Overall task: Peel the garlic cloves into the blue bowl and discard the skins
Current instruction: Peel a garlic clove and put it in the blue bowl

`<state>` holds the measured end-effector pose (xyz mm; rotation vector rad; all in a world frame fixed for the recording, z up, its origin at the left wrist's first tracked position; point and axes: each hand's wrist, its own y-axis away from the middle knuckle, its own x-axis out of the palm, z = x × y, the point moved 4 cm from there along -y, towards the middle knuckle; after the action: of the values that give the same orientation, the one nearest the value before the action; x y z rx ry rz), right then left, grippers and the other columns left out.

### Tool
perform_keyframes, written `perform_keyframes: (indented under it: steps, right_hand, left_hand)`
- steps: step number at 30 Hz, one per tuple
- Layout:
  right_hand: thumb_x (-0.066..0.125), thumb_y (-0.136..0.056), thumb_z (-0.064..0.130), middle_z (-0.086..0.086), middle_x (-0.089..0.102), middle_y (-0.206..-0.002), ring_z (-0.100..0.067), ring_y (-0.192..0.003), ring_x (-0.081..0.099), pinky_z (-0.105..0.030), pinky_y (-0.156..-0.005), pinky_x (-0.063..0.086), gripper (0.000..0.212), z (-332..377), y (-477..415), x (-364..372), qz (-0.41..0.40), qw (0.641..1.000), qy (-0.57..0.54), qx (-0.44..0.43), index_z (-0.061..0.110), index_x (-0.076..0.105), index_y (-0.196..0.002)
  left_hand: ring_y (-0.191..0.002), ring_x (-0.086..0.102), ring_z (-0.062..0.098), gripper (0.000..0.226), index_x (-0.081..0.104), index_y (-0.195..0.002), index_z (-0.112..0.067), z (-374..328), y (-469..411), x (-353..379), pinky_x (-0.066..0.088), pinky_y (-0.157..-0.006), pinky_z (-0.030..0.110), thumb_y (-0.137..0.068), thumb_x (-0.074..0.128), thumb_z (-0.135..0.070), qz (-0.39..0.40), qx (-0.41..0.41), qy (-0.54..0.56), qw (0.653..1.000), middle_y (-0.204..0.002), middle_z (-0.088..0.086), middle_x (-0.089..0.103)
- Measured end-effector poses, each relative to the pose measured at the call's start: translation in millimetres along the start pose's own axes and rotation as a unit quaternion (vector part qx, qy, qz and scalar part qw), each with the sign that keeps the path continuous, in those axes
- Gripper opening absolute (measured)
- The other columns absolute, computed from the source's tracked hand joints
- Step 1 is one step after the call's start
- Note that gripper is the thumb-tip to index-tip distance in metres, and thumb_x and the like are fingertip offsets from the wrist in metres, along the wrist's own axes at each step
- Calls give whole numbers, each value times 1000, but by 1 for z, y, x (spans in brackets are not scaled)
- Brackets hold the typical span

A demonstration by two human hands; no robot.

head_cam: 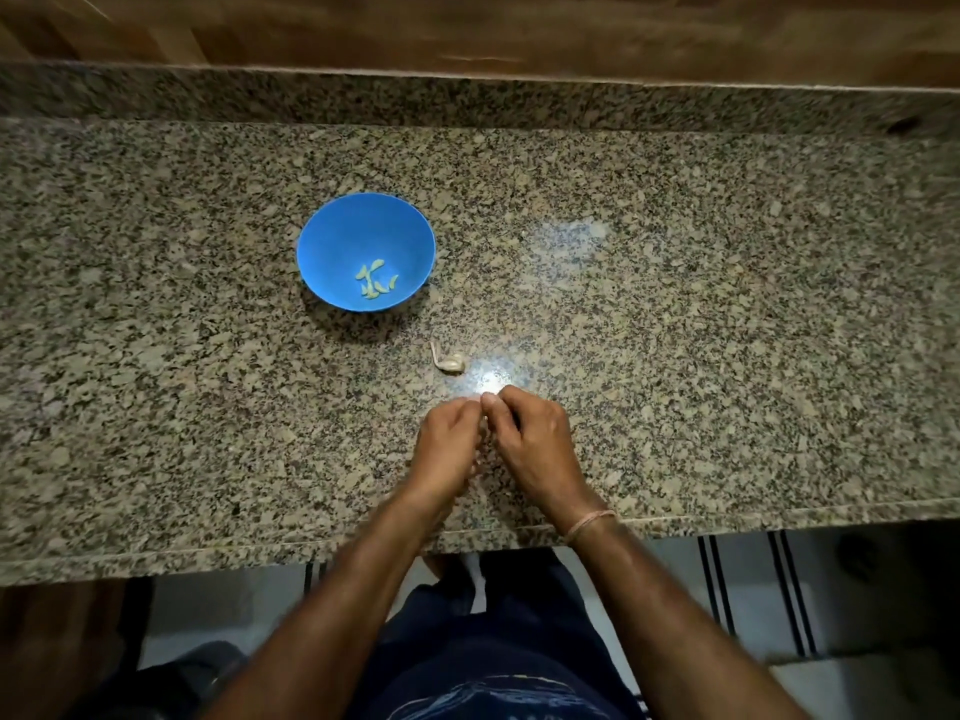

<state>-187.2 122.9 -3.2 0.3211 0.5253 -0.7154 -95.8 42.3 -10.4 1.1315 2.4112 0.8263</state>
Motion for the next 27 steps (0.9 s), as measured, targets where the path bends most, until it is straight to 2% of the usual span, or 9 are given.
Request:
perform_keyframes:
  steps: [3, 5, 8, 10, 12, 15, 19, 23, 27]
  right_hand:
    - [53, -107, 41, 9, 50, -64, 1, -52, 39, -14, -52, 38, 41, -1, 4, 2, 47, 979, -131, 147, 21, 56, -72]
    - [52, -107, 44, 9, 49, -64, -1, -52, 39, -14, -52, 38, 42, -5, 4, 5, 65, 964, -168, 194, 19, 56, -74]
    - [52, -108, 35, 12, 49, -65, 1, -51, 43, -10, -51, 35, 37, -1, 0, 4, 22, 991, -74, 109, 23, 54, -73]
    - [53, -108, 30, 14, 46, -65, 0, -55, 43, -12, -53, 33, 35, 3, -3, 3, -15, 999, 42, 30, 26, 50, -73]
    - [54, -108, 30, 15, 45, -63, 1, -53, 40, -11, -53, 33, 38, 2, -6, 3, -16, 999, 13, 51, 27, 49, -71]
    - [53, -107, 37, 9, 51, -65, 0, -53, 41, -14, -53, 38, 38, -7, -8, 6, 47, 964, -185, 185, 18, 57, -74]
    - [57, -106, 36, 5, 61, -79, -9, -72, 54, -26, -69, 49, 29, -8, -8, 3, 105, 969, -163, 155, 17, 64, -85]
    - [61, -103, 28, 0, 69, -87, -12, -80, 62, -28, -78, 56, 20, -9, -8, 0, 113, 972, -152, 139, 16, 69, -89]
    - [62, -100, 21, 1, 66, -75, -5, -65, 53, -16, -63, 47, 20, -8, -10, -6, 94, 990, -79, 75, 16, 68, -82]
  left_hand:
    - [-72, 53, 15, 28, 58, -100, -14, -6, 1, -6, 46, -61, 31, -112, 41, -32, -84, 161, -182, 966, -84, 4, 60]
    - [-68, 46, 11, 29, 56, -93, -14, -6, -3, -6, 39, -58, 28, -112, 41, -30, -67, 161, -185, 967, -79, 1, 54]
    - [-57, 42, 8, 36, 57, -87, -14, 1, -7, 0, 35, -50, 23, -112, 40, -35, -18, -5, -14, 1000, -70, -4, 49]
    - [-50, 37, 7, 39, 53, -79, -16, 3, -4, 6, 30, -44, 22, -111, 43, -35, -3, -89, 118, 989, -60, -6, 45]
    - [-51, 39, 10, 41, 55, -80, -13, 3, -8, 6, 33, -46, 25, -111, 43, -37, -28, -54, 74, 995, -62, -2, 48]
    - [-68, 57, 12, 36, 64, -98, -14, -7, -8, -3, 45, -57, 24, -110, 44, -41, -108, 106, -145, 978, -82, 1, 65]
    - [-66, 60, -3, 26, 65, -102, -17, -6, -7, -11, 42, -52, 6, -109, 49, -37, -126, 99, -94, 983, -87, -4, 67]
    - [-68, 55, 10, 27, 63, -95, -20, 5, -11, -14, 42, -58, 21, -109, 50, -39, -96, 84, -51, 991, -80, -3, 62]
    - [-70, 53, 18, 35, 64, -96, -14, 9, -12, -13, 43, -59, 28, -108, 49, -43, -71, 77, -43, 994, -79, 4, 58]
